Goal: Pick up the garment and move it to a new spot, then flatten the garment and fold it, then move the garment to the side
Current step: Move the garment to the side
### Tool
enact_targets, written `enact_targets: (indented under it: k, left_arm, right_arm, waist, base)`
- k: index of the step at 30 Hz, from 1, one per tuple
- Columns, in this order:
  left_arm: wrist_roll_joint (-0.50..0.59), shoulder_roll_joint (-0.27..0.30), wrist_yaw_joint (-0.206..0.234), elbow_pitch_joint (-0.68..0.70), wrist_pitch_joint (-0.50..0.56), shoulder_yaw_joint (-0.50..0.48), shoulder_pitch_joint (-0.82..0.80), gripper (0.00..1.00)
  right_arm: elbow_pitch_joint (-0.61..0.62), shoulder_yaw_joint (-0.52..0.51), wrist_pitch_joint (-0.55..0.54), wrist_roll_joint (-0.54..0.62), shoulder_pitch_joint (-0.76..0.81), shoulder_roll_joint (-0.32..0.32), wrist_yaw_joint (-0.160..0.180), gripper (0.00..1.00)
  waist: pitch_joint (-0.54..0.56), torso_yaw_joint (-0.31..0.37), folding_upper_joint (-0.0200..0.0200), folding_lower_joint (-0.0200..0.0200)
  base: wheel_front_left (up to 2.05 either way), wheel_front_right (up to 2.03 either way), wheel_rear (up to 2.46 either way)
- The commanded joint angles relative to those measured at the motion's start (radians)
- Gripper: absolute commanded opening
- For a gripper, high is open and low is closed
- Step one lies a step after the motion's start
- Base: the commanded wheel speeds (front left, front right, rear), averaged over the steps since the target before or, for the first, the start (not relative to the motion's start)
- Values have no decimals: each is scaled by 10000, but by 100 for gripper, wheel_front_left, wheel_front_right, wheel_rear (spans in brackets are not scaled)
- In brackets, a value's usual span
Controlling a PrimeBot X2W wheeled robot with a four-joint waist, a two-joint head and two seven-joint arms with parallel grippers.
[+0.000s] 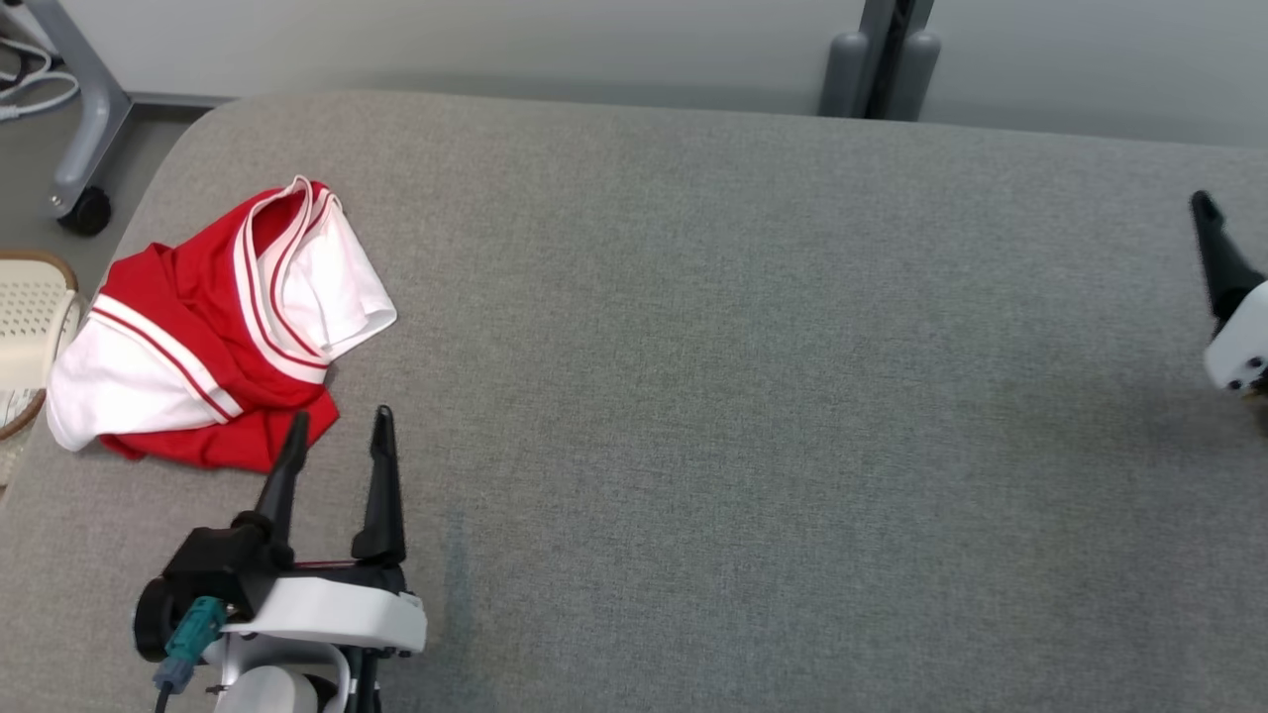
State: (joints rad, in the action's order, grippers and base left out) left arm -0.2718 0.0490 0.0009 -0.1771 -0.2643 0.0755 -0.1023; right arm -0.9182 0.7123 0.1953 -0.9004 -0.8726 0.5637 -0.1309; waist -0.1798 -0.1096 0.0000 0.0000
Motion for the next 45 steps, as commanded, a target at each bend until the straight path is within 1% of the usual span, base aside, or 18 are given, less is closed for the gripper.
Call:
enact_targets:
  k: [1, 4, 6, 8, 11, 14, 16, 23, 26, 30, 32, 33, 35, 45]
  left_arm:
    - [96, 33, -26, 30, -18, -91, -49, 100]
    - [595, 29, -95, 163, -17, -403, -30, 100]
    - [576, 38, -86, 205, -18, -593, 43, 100]
    - [604, 29, -136, 229, -18, -701, 102, 100]
    - [596, 33, -154, 260, -18, -819, 153, 100]
    - [568, 35, -127, 285, -18, -871, 310, 100]
    - [537, 35, -99, 292, -18, -883, 408, 100]
    - [607, 32, -284, 145, -18, -728, 723, 100]
    - [551, 35, -270, 113, -18, -699, 797, 100]
    - [495, 37, -277, 107, -18, -708, 914, 100]
    - [355, 32, -459, 124, -18, -617, 956, 100]
    - [311, 30, -584, 144, -18, -548, 955, 100]
    - [338, 41, -696, 174, -18, -509, 947, 100]
    - [269, 35, -818, 535, -18, -526, 1071, 100]
  right_arm:
    - [83, -30, 121, -69, 121, -29, 0, 100]
    - [527, -153, 585, 48, 590, -402, 2, 100]
    - [794, -420, 677, 182, 973, -646, 0, 100]
    - [1346, -1124, 708, 604, 1197, -791, 0, 100]
    - [2233, -2362, 691, 1665, 2180, -1245, -1, 100]
    - [3270, -3858, 697, 2630, 3204, -1866, -1, 100]
    - [3920, -4582, 696, 3397, 3985, -2273, -1, 100]
    - [5886, -6495, 692, 5296, 6262, -3704, -1, 100]
    - [6489, -6889, 693, 5872, 6949, -4164, -1, 100]
    - [7003, -7264, 692, 6302, 7497, -4516, -1, 100]
    - [7173, -7432, 693, 6422, 7680, -4629, -1, 100]
    - [7237, -7490, 692, 6479, 7785, -4681, -1, 100]
    - [7292, -7536, 693, 6555, 7924, -4763, -1, 100]
    - [7459, -7429, 692, 6947, 8238, -4885, -1, 100]
  waist:
    - [132, 94, 0, 0]
    - [303, 222, 0, 0]
    - [404, 289, 0, 0]
    - [464, 373, 0, 0]
    - [542, 482, 0, 0]
    - [659, 607, 0, 0]
    - [737, 687, 0, 0]
    - [1011, 869, 0, 0]
    - [1083, 920, 0, 0]
    - [1154, 966, 0, 0]
    - [1190, 969, 0, 0]
    - [1209, 970, 0, 0]
    - [1238, 980, 0, 0]
    - [1286, 1116, 0, 0]
  base:
    - [0, 0, 0]
    - [0, 0, 0]
    - [0, 0, 0]
    - [0, 0, 0]
    - [0, 0, 0]
    - [0, 0, 0]
    - [0, 0, 0]
    - [0, 0, 0]
    - [0, 0, 0]
    - [0, 0, 0]
    - [0, 0, 0]
    - [0, 0, 0]
    - [0, 0, 0]
    - [0, 0, 0]
